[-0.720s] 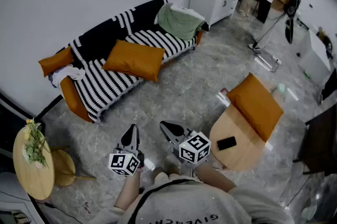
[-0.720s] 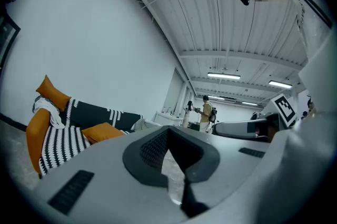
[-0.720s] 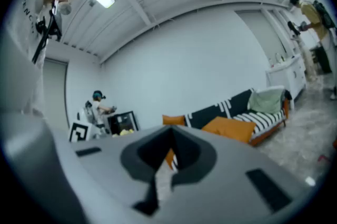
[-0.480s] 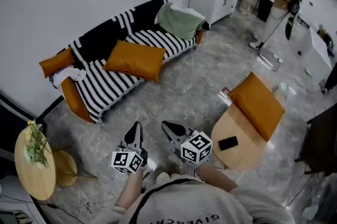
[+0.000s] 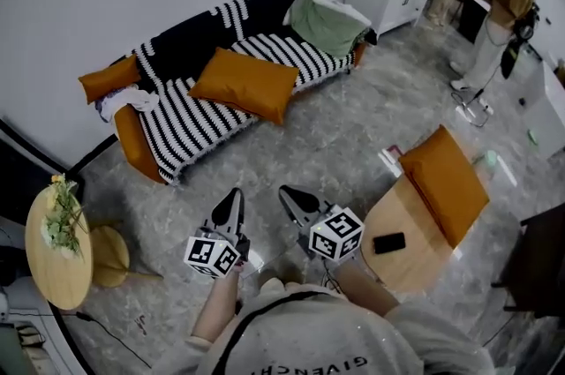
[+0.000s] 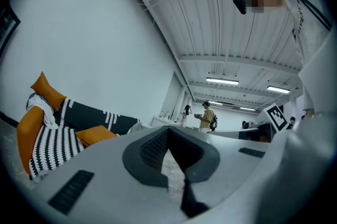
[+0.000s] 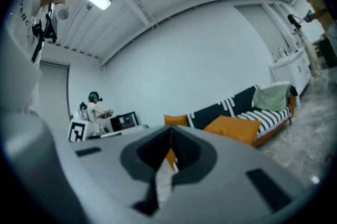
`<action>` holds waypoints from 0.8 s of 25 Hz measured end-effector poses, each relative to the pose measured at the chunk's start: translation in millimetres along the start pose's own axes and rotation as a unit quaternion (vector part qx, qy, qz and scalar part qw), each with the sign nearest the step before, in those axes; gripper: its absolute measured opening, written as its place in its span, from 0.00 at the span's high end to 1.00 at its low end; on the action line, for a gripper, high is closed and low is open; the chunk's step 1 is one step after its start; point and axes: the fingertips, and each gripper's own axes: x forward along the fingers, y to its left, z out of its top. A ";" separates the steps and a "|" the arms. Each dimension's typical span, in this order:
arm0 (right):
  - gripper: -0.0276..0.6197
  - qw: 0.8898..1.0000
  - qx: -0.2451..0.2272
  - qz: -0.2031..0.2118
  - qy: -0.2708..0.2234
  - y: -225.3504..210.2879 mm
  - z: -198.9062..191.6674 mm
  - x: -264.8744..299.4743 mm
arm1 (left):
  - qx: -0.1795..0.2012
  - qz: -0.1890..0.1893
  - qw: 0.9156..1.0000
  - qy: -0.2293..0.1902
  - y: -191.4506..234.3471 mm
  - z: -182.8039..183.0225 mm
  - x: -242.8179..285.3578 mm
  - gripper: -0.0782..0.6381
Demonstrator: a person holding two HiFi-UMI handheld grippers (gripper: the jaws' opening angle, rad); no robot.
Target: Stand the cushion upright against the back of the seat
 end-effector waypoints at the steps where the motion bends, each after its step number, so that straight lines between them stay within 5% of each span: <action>1: 0.93 1.000 -0.001 0.003 0.000 -2.8 -0.2 1.2 | 0.000 -0.001 1.000 -0.003 0.6 -0.8 1.4 0.86; 12: 0.93 1.000 -0.002 0.025 0.009 -28.0 0.7 22.7 | -0.007 0.045 0.999 -0.007 25.6 -8.5 19.2 0.85; 20: 0.93 1.000 0.005 -0.001 0.019 -78.8 2.9 58.6 | -0.013 0.043 0.999 -0.001 64.2 -15.3 68.1 0.85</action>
